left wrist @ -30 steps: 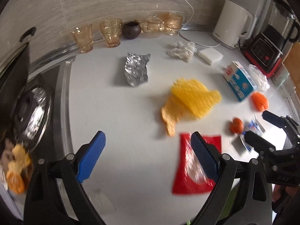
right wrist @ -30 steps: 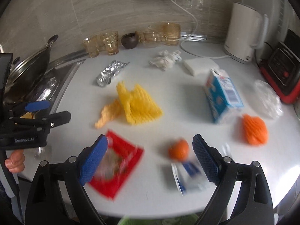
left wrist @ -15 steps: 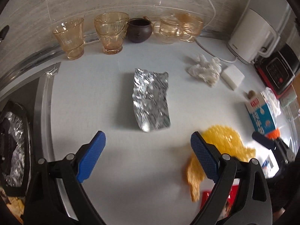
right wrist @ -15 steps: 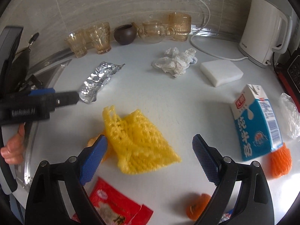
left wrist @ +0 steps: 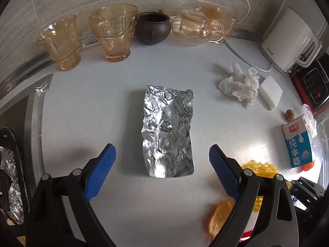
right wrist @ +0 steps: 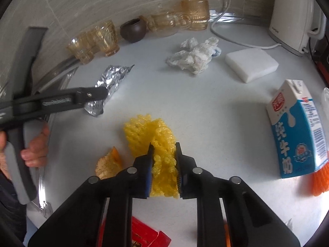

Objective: Collect trash
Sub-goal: 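Grasp the foil blister pack with the left tool while the right tool grasps the yellow foam net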

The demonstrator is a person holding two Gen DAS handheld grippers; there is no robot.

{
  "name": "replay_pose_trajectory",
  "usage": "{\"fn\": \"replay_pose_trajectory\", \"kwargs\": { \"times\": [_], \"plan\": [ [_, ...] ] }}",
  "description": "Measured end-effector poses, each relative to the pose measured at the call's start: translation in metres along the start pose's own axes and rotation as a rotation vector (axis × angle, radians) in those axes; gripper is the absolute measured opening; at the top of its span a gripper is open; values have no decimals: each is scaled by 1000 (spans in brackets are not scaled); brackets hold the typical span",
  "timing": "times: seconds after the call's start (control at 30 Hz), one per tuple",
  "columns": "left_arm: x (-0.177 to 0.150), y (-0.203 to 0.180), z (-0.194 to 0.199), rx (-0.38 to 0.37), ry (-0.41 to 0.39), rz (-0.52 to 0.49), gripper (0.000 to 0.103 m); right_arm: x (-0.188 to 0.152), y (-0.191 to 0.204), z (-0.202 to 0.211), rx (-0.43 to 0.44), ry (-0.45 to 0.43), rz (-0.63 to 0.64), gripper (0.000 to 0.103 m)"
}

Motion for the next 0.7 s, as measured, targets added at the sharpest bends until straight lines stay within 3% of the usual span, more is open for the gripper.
{"fn": "replay_pose_trajectory", "kwargs": {
  "times": [0.33, 0.4, 0.53, 0.7],
  "plan": [
    [10, 7, -31, 25, 59, 52, 88, 7, -3, 34, -2, -53, -24, 18],
    [12, 7, -32, 20, 52, 59, 82, 6, -4, 38, -5, -58, -26, 18],
    [17, 2, -31, 17, 36, 58, 55, 3, -7, 41, -10, -64, -42, 18],
    [16, -5, -30, 12, 33, 45, 50, -1, -10, 46, -17, -70, -59, 19]
  ]
}}
Point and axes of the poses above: each gripper's, at about its wrist camera, not at the fingertips, and z roughly against the way its jaws point, y to its left, x to its top, the point moved 6 cm from there along -z, roughly the way its jaws point
